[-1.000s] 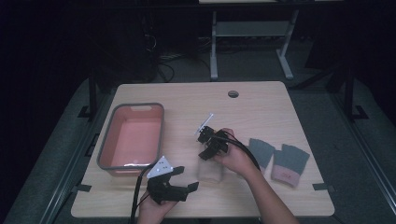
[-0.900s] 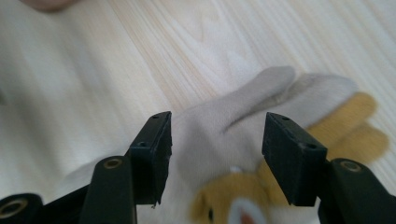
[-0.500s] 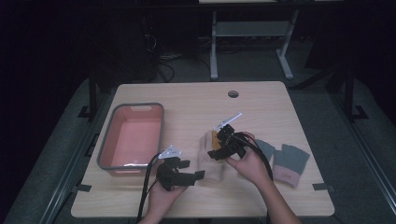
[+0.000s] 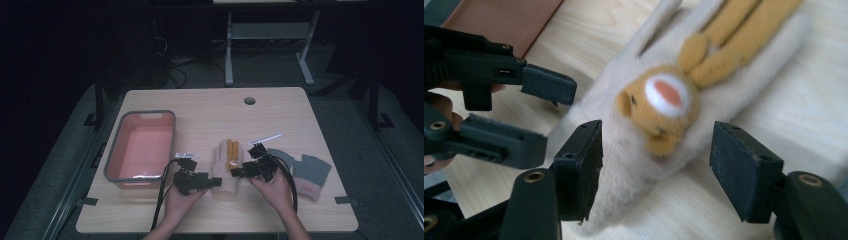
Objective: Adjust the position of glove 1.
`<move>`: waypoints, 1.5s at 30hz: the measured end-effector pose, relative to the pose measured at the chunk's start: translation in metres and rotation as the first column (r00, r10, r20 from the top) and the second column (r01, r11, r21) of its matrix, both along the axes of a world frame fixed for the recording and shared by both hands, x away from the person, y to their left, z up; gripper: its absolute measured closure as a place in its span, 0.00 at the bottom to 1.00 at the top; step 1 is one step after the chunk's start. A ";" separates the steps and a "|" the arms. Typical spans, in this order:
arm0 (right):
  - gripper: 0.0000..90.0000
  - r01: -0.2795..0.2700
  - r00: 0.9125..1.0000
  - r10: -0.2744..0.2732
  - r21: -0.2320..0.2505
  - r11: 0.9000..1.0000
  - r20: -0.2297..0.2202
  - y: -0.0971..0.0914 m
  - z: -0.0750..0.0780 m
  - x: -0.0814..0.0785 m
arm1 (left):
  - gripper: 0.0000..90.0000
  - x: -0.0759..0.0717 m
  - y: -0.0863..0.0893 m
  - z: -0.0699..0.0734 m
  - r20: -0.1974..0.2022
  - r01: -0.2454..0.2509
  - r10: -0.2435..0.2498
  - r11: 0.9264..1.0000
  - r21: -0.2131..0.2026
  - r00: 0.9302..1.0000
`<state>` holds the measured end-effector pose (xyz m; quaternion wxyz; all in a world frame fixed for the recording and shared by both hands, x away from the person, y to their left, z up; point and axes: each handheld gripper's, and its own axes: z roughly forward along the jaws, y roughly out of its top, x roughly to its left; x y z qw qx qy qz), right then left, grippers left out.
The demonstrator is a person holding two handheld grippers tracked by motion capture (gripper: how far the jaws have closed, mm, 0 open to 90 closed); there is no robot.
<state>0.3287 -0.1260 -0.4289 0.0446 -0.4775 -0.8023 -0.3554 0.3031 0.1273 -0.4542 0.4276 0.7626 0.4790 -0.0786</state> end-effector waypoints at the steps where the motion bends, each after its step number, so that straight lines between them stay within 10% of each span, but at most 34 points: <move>1: 0.42 0.006 1.000 -0.006 0.004 1.000 -0.007 0.000 -0.002 -0.001 | 0.33 0.002 -0.001 -0.002 -0.016 -0.002 0.002 1.000 0.000 1.000; 45: 0.75 0.181 0.966 -0.136 0.203 0.962 -0.220 0.001 -0.045 -0.003 | 0.68 0.021 -0.014 -0.013 -0.099 0.095 -0.092 0.995 0.025 0.991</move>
